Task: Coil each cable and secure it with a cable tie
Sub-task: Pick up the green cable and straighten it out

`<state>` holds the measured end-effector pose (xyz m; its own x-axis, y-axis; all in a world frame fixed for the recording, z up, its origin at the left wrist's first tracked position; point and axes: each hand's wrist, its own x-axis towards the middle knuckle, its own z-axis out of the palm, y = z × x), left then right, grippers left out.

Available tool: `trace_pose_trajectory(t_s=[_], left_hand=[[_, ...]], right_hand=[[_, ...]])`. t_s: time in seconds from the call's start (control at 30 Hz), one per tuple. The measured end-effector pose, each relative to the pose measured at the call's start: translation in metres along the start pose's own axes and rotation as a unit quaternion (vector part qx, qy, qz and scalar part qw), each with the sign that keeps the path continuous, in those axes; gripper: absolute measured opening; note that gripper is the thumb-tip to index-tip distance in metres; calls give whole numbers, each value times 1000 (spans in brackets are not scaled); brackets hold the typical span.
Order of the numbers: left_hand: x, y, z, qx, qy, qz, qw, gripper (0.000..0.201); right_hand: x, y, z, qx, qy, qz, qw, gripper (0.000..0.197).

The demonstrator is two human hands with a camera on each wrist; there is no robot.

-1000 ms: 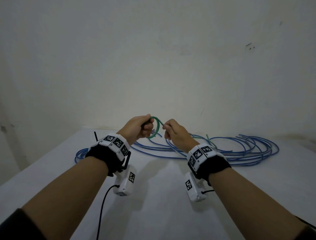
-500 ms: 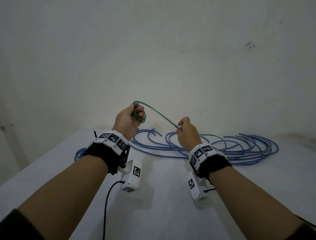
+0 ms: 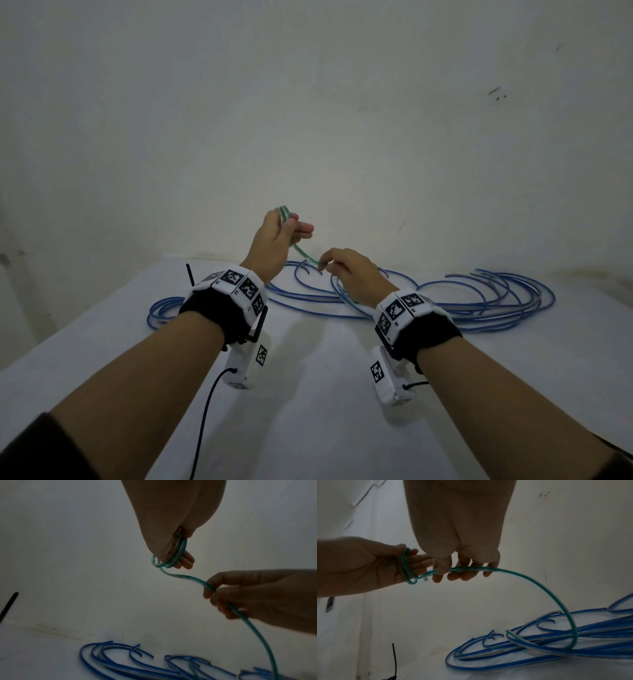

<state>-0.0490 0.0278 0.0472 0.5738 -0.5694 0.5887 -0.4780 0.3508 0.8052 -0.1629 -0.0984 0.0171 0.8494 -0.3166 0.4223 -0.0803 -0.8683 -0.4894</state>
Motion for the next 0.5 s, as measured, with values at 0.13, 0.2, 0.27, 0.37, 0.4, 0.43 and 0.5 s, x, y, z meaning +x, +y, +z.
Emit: trace_pose_trajectory(t_s=[0.13, 0.2, 0.27, 0.37, 0.4, 0.43, 0.5], left_hand=[[-7, -8, -6, 202, -84, 22, 976, 10], [-10, -9, -7, 267, -117, 22, 956, 10], [-12, -7, -6, 292, -137, 13, 946, 12], [-12, -4, -4, 315, -149, -11, 937, 16], [-12, -4, -5, 325, -150, -19, 933, 17], [-12, -3, -5, 333, -153, -29, 930, 18], [-13, -2, -6, 341, -159, -48, 925, 20]], right_hand=[[-1, -7, -6, 5, -5, 1, 1000, 25], [-1, -8, -8, 5, -5, 7, 1000, 24], [-2, -9, -8, 8, -4, 6, 1000, 21], [-7, -10, -8, 58, 0, -13, 998, 3], [-9, -11, -8, 72, 6, -21, 997, 12], [-10, -10, -8, 84, 11, -32, 996, 17], [-9, -8, -8, 91, 33, -48, 994, 18]])
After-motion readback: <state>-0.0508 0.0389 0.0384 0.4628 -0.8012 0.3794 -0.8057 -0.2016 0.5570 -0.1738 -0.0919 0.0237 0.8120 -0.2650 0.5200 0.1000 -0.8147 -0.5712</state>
